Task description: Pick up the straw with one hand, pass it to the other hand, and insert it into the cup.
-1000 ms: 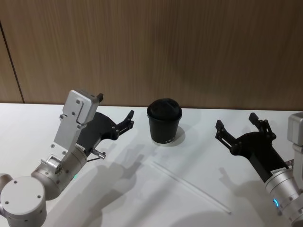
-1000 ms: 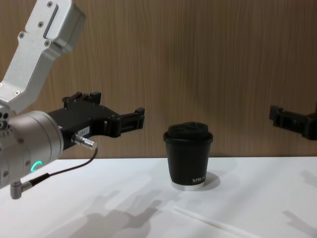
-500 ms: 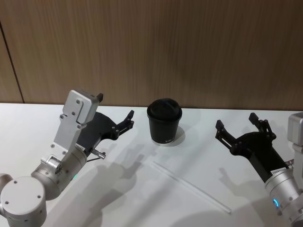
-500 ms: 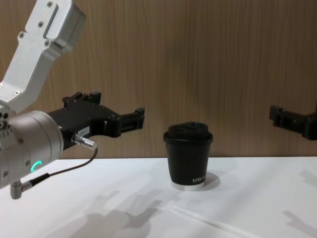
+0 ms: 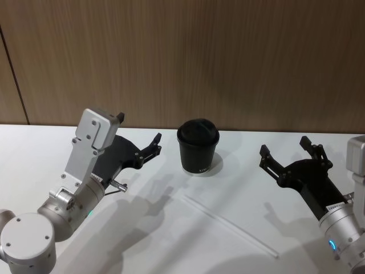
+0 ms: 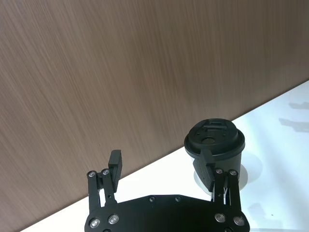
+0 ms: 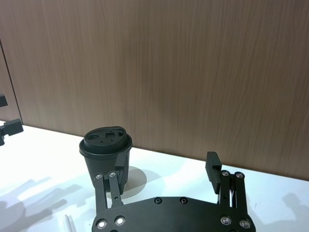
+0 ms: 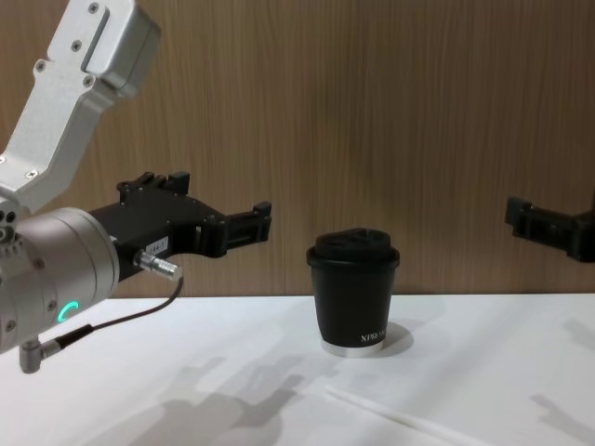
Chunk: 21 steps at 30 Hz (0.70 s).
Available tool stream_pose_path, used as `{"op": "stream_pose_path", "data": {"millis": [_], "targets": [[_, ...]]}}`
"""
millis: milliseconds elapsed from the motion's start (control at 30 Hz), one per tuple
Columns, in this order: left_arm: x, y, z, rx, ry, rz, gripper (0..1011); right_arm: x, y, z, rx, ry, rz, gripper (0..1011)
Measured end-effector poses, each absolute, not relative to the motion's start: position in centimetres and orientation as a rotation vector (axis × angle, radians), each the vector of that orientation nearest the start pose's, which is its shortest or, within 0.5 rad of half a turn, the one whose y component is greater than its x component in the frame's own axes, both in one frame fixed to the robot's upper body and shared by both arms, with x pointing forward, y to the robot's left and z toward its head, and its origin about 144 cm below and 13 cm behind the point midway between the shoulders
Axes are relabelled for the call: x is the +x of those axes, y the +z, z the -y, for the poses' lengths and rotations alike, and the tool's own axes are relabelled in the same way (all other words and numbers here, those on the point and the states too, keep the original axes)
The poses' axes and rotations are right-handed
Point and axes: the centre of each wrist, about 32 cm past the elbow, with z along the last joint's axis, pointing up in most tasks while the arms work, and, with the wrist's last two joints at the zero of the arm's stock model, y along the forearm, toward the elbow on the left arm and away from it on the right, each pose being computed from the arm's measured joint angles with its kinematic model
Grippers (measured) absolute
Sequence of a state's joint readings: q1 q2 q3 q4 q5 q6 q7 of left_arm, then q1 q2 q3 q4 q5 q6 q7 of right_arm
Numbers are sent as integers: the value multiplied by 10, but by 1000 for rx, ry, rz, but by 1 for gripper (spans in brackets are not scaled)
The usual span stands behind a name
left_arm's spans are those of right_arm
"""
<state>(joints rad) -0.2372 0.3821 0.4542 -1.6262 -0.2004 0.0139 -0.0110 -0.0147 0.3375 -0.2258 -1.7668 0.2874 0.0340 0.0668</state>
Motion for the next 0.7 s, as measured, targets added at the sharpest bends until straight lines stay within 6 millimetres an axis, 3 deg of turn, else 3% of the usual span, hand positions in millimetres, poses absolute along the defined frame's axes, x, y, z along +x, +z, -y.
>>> {"op": "stream_pose_path", "data": {"millis": [700], "targets": [[492, 1204, -198, 61, 1124, 268, 1003, 445, 1188, 239, 24, -1224, 78, 1001]]}}
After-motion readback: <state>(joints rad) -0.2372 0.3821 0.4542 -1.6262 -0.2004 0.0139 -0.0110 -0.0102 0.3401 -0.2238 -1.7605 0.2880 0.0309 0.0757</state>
